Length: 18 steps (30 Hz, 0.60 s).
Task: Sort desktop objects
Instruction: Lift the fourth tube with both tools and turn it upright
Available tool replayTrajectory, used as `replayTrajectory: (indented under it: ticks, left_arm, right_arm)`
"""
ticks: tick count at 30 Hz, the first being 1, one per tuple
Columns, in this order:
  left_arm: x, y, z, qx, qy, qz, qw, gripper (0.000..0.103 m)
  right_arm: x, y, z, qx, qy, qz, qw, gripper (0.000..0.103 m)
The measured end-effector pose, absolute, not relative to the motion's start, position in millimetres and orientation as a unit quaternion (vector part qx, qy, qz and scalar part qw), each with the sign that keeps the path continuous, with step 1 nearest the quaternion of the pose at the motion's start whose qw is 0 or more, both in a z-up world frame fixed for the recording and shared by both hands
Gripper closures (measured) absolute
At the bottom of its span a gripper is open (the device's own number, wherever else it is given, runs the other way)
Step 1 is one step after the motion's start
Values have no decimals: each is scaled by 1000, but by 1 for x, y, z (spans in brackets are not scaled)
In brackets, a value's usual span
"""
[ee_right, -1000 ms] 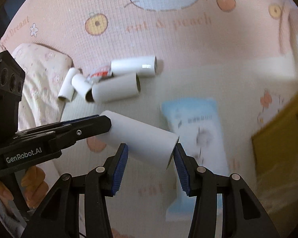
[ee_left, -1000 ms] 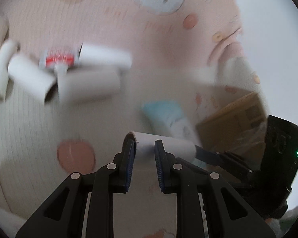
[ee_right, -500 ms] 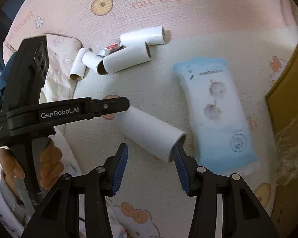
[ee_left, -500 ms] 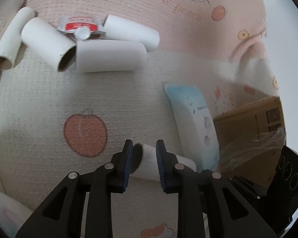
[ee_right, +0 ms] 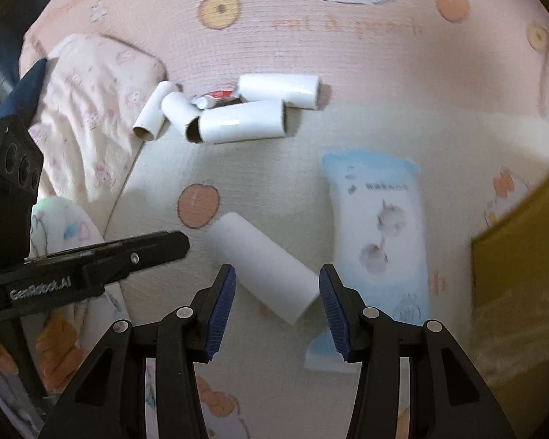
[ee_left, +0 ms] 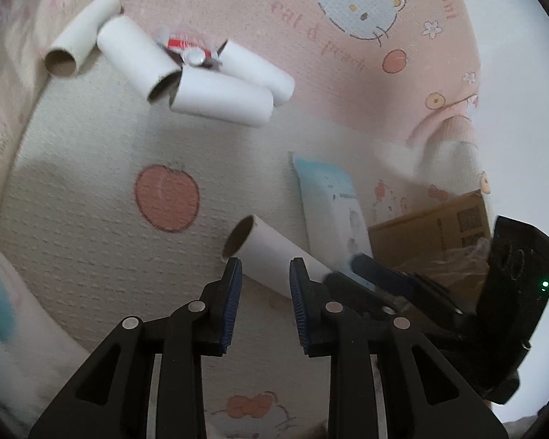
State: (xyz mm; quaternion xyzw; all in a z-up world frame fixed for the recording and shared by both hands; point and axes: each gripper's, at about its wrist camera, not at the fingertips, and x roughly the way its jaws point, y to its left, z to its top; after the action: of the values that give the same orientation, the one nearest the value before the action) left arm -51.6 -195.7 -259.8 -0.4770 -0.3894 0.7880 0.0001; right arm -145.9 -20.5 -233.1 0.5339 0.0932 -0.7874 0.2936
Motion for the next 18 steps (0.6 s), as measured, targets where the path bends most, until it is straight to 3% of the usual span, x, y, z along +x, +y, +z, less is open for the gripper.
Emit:
replayTrajectory:
  ticks: [9,18]
  left_arm:
    - [-70,-208,-295,-471,-493,731,29,75]
    - [-76,-212,-310,-472,-522,710,24,75]
  right_arm:
    - [-161,-36,-258,554,141,-751,331,58]
    - [-157,-35,-278,591,108,-735,315,60]
